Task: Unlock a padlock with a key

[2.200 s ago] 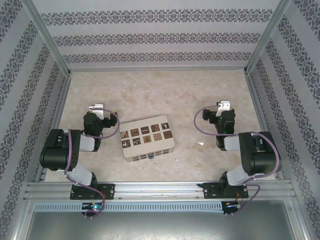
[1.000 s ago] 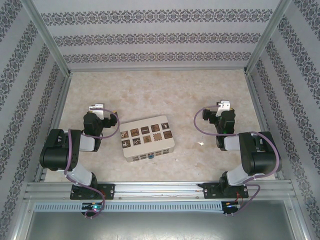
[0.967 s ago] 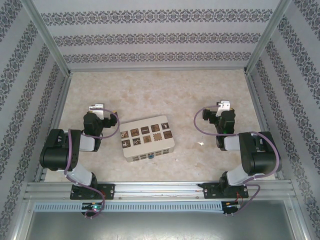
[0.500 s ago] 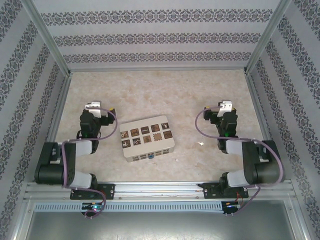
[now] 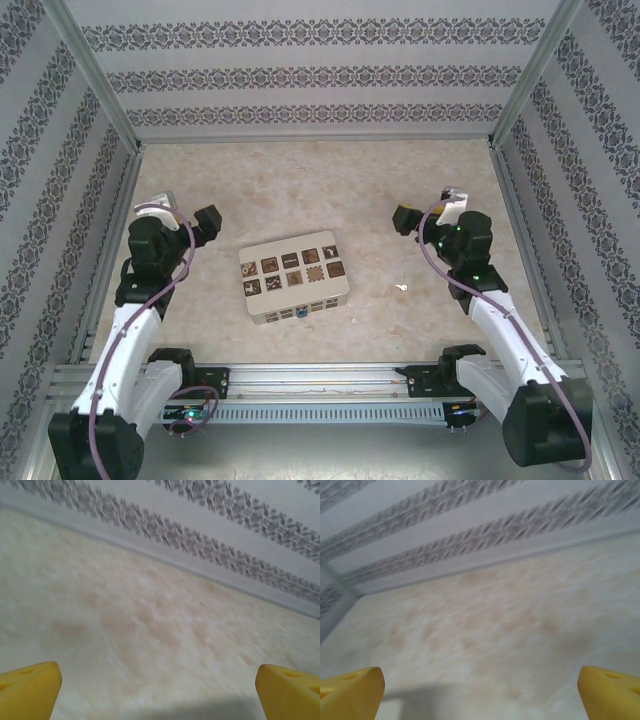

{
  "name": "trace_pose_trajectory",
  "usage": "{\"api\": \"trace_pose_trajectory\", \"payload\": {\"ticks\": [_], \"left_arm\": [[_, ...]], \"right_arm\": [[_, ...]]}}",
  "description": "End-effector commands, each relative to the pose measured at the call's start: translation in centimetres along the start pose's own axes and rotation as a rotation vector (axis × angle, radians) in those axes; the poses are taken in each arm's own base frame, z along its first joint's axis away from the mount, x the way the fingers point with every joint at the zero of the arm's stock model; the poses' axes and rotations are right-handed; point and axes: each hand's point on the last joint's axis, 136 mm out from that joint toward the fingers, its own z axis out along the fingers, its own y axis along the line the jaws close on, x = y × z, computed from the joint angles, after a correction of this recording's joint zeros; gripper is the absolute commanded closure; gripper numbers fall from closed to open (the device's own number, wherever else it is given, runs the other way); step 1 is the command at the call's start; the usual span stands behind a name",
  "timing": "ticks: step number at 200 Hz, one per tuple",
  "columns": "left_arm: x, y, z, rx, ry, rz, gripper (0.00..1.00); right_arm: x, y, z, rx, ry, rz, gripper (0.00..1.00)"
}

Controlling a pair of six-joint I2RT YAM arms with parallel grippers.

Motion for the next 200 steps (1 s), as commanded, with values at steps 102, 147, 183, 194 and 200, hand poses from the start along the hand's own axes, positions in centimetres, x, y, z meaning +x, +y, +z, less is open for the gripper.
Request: {"api": "trace_pose_trajectory", "payload": {"ticks": [102,147,183,194,200], "left_arm": [[15.9,-2.4,-3.2,0.141,0.636,-0.469,0.00],[17.1,-4.5,-2.3,0.200,0.692,-0.426,0.00],[17.7,-6.0,-1.4,0.226,0.707,-0.397,0.00],[17.7,-6.5,-1.0,0.239,0.707,-0.395,0.00],[17.6,-6.8,-0.8,0.244,0.704,-0.395,0.00]], "right_arm": [[18.3,8.2,0.2,-0.098,0.684,0.191,0.01],[19.6,9.8,1.9,-0.121,0.727,0.168,0.02],[19.4,11.0,2.6,-0.158,0.743,0.169,0.02],[19.3,11.2,2.7,-0.167,0.745,0.170,0.02],[19.3,11.4,2.8,-0.171,0.746,0.172,0.02]]}}
